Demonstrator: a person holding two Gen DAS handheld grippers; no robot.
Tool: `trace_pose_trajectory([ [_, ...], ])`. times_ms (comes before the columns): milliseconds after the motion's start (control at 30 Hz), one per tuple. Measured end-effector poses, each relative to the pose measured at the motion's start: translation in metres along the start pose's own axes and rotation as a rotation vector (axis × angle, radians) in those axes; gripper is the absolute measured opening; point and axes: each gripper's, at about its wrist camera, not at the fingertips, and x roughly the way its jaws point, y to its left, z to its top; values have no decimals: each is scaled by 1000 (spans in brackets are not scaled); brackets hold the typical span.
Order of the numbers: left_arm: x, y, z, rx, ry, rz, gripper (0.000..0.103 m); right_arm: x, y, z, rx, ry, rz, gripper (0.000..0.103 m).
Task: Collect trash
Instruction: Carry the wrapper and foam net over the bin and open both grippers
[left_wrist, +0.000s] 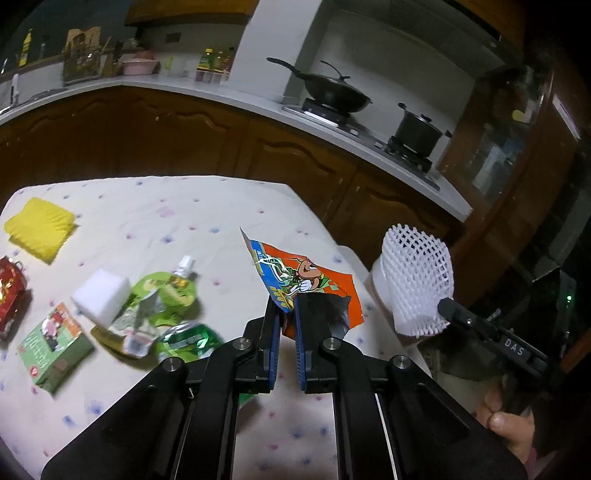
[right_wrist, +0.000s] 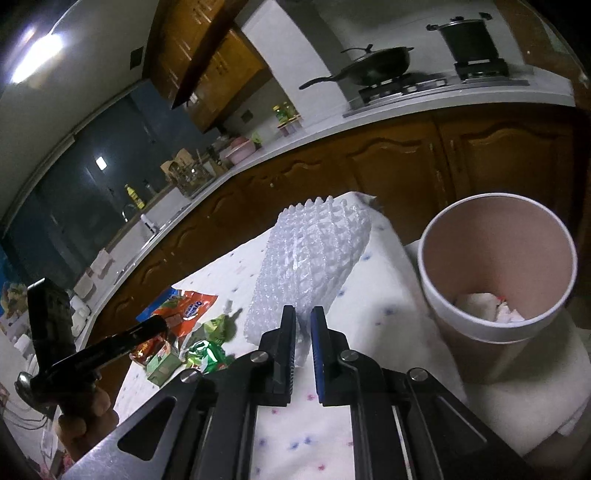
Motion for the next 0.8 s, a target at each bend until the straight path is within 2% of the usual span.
trace_pose_trajectory([
  [400,29,-42,10,48,37,-60,6,-27,-41,8,47,-52,-54,8],
  [800,79,-113,23,132,100,-158,6,-56,-104,23,126,-104,-155,8],
])
